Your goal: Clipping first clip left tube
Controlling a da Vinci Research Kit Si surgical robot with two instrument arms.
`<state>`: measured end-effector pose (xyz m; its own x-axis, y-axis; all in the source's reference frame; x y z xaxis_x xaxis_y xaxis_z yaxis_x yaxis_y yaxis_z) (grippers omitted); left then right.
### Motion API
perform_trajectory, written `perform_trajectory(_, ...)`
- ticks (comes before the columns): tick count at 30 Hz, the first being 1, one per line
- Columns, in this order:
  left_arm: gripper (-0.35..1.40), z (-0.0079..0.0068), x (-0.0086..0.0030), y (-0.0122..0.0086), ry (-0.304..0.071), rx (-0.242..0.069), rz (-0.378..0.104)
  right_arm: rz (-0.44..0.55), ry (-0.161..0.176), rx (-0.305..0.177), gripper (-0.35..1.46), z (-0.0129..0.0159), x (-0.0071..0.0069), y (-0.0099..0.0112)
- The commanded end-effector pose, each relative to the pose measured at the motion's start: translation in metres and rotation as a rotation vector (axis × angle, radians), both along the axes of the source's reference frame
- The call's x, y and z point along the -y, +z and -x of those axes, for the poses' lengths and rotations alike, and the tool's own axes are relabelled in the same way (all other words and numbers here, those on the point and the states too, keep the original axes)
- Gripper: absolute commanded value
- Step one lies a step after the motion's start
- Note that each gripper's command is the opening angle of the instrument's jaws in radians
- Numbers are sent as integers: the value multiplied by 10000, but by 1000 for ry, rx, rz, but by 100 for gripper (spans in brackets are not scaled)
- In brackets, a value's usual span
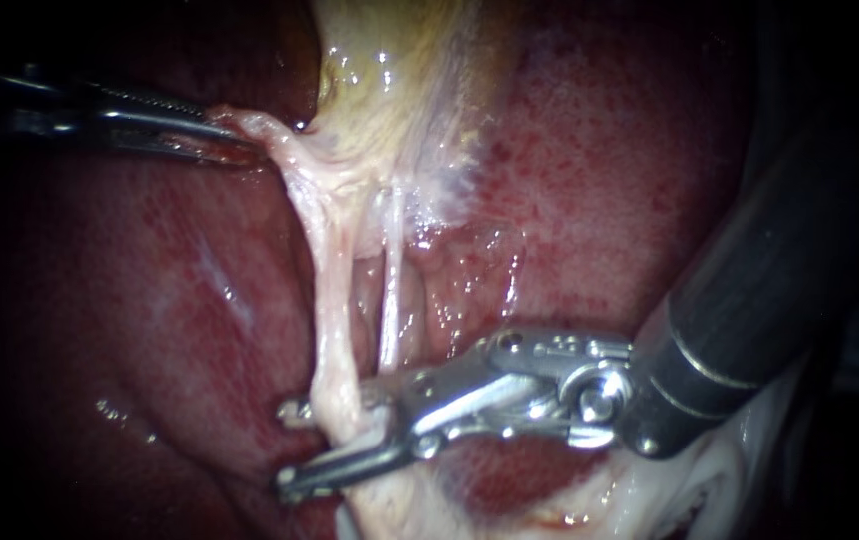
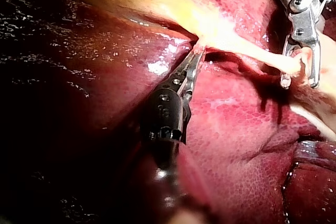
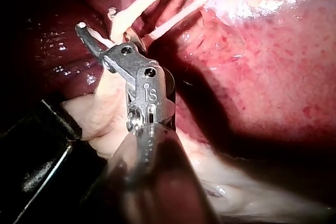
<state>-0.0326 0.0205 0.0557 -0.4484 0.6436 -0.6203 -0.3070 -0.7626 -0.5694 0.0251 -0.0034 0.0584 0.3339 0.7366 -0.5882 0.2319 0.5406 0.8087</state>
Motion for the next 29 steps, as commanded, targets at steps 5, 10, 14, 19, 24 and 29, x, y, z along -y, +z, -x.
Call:
perform_trajectory(5,-35,0,0,0,0,0,0,-53,0,24,-11,3,-2,-1)
perform_trajectory(10,-35,0,0,0,0,0,0,-69,-1,31,-33,5,-3,2)
perform_trajectory(14,-35,0,0,0,0,0,0,-69,-2,31,-35,8,-5,4)
perform_trajectory(19,-35,0,0,0,0,0,0,-85,-3,38,-35,11,-5,5)
perform_trajectory(24,-35,0,0,0,0,0,0,-84,-3,38,-35,11,-5,6)
perform_trajectory(29,-35,0,0,0,0,0,0,-84,-3,38,-35,10,-5,7)
